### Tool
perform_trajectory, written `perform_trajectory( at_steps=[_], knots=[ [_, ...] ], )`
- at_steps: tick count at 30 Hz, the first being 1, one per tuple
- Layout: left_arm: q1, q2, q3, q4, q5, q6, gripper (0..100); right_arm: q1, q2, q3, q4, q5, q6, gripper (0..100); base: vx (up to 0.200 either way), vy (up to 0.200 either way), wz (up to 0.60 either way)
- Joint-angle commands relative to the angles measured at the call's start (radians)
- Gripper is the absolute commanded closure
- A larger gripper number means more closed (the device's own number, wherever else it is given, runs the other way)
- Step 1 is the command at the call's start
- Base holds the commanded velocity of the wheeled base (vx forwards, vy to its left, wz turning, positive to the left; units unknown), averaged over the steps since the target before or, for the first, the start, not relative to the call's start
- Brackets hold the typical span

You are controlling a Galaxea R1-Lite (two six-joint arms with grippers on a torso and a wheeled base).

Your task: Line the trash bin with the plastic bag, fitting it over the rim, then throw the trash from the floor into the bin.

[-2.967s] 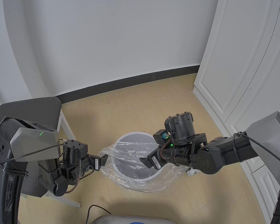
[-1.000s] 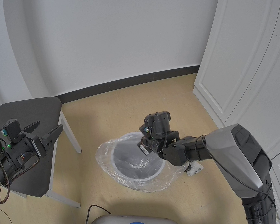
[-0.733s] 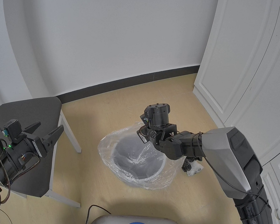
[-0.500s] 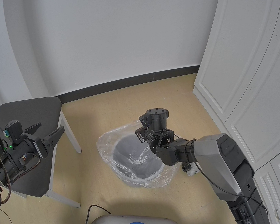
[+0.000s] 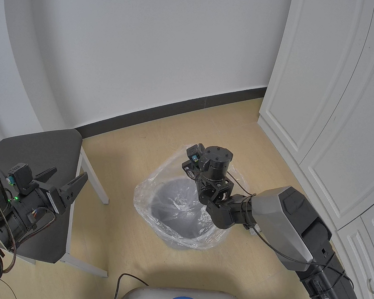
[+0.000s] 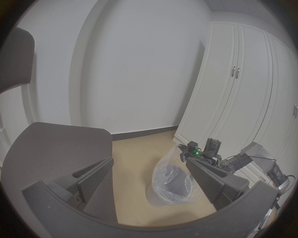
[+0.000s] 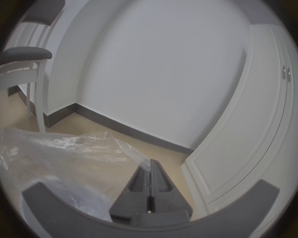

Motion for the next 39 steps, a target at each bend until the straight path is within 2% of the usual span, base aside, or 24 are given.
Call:
perform_trajectory(
  at_steps=[1, 5, 10, 14, 24, 25, 33, 34, 38, 39],
  knots=[
    [-0.003, 0.006, 0.006, -0.001, -0.001, 0.001, 0, 0.005, 0.059, 0.001, -0.096, 0.011, -0.100, 100, 0.000, 0.000, 0.00],
    [-0.008, 0.006, 0.008, -0.001, -0.001, 0.001, 0, 0.018, 0.108, 0.001, -0.160, 0.035, -0.108, 100, 0.000, 0.000, 0.00],
    [-0.009, 0.007, 0.011, -0.001, -0.001, 0.001, 0, 0.025, 0.120, 0.001, -0.170, 0.041, -0.099, 100, 0.000, 0.000, 0.00],
    [-0.009, 0.014, 0.012, -0.003, 0.001, 0.001, 0, 0.032, 0.123, 0.001, -0.170, 0.060, -0.056, 100, 0.000, 0.000, 0.00],
    [-0.011, 0.014, 0.014, -0.003, 0.001, 0.001, 0, 0.018, 0.108, 0.001, -0.190, 0.086, -0.058, 100, 0.000, 0.000, 0.00],
    [-0.011, 0.015, 0.014, -0.003, 0.001, 0.001, 0, 0.018, 0.105, 0.001, -0.190, 0.092, -0.056, 0, 0.000, 0.000, 0.00],
    [-0.031, 0.017, 0.032, -0.003, 0.001, 0.001, 0, 0.021, 0.093, 0.001, -0.180, 0.103, -0.008, 0, 0.000, 0.000, 0.00],
    [-0.049, 0.017, 0.048, -0.004, 0.002, 0.001, 0, 0.021, 0.071, 0.001, -0.159, 0.098, 0.031, 0, 0.000, 0.000, 0.00],
    [-0.062, 0.020, 0.058, -0.004, 0.002, 0.002, 0, 0.001, 0.039, 0.001, -0.110, 0.107, 0.056, 0, 0.000, 0.000, 0.00],
    [-0.071, 0.023, 0.067, -0.004, 0.002, 0.004, 0, -0.016, 0.014, 0.001, -0.050, 0.109, 0.099, 0, 0.000, 0.000, 0.00]
  ],
)
